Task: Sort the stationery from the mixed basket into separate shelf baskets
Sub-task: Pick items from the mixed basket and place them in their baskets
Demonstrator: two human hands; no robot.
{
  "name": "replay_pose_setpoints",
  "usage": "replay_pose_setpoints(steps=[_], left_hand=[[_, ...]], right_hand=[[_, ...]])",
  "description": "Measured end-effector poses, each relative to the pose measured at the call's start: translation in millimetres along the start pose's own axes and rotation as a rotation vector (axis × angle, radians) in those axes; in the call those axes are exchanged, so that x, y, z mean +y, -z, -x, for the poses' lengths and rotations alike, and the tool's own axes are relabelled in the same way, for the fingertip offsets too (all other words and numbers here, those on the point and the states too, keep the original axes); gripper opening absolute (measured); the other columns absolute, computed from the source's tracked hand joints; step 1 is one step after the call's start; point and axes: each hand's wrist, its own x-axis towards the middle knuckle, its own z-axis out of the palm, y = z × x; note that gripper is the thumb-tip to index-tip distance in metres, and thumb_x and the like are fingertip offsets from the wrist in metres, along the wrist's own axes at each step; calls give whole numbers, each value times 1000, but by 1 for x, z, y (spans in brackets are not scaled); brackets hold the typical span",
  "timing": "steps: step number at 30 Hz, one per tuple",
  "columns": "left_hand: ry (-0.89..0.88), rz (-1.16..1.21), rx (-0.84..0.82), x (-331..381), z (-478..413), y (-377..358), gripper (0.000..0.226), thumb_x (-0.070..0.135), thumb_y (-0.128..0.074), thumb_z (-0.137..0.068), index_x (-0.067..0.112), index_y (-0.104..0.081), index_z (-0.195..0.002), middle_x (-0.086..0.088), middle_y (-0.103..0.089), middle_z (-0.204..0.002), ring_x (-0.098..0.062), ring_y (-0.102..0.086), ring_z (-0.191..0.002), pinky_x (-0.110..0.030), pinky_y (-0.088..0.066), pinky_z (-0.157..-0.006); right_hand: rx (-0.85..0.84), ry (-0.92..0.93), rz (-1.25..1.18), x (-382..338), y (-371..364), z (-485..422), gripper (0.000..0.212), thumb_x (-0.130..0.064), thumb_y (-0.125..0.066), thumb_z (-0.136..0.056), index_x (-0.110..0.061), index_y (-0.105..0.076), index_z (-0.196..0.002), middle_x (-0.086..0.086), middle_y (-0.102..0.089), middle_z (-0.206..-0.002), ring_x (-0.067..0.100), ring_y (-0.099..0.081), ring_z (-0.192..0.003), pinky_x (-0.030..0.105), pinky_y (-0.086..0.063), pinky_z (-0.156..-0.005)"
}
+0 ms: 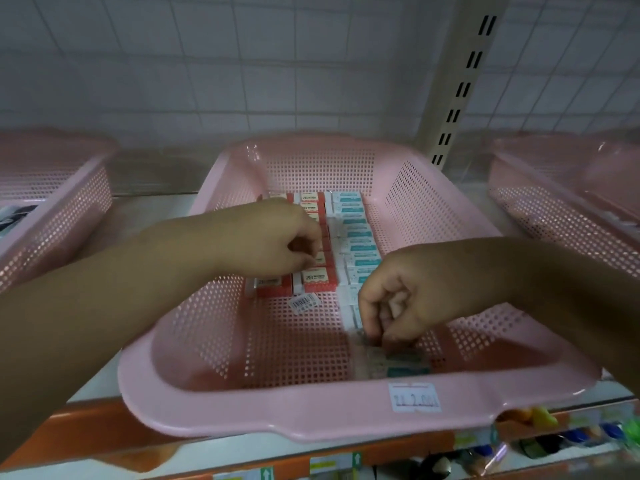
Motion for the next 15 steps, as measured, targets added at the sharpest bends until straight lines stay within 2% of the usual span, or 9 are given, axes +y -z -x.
replay_pose_setpoints(steps=[6, 9, 12, 15], left_hand=[[-30, -33, -13, 0, 0, -2, 13, 25, -58, -89, 17, -66, -95, 19, -51, -76, 2, -48, -72, -26, -45, -81], [-32, -108, 42, 3, 3, -1, 13, 25, -57, -89, 18, -64, -98, 11, -60, -88, -5, -52, -80, -29, -47, -83], [-18, -213, 221, 3, 11, 10, 22, 29, -52, -90, 21, -59, -110, 5, -60, -112, -15, -55, -102, -36, -48, -86], [-29, -281, 412, -7, 29, 29, 32, 30, -49, -91, 22, -53, -121, 3, -56, -124, -19, -51, -115, -38, -45, -91]], right_hand=[[4, -14, 22, 4, -3, -2, 29, 1, -62, -82, -27, -59, -76, -7, -58, -70, -5, -49, -50, 5, -37, -52], [66, 20, 42, -1, -3, 1, 26, -2, -64, -83, -27, -60, -80, -9, -60, -76, -6, -52, -57, 5, -40, -57], [318, 80, 42, -10, 2, 5, 19, -11, -64, -85, -29, -59, -84, -16, -60, -84, -5, -56, -74, 8, -43, -65], [593, 75, 383, -28, 13, 0, 13, -17, -58, -88, -26, -60, -98, -11, -60, -101, 0, -53, -88, 12, -39, -75]])
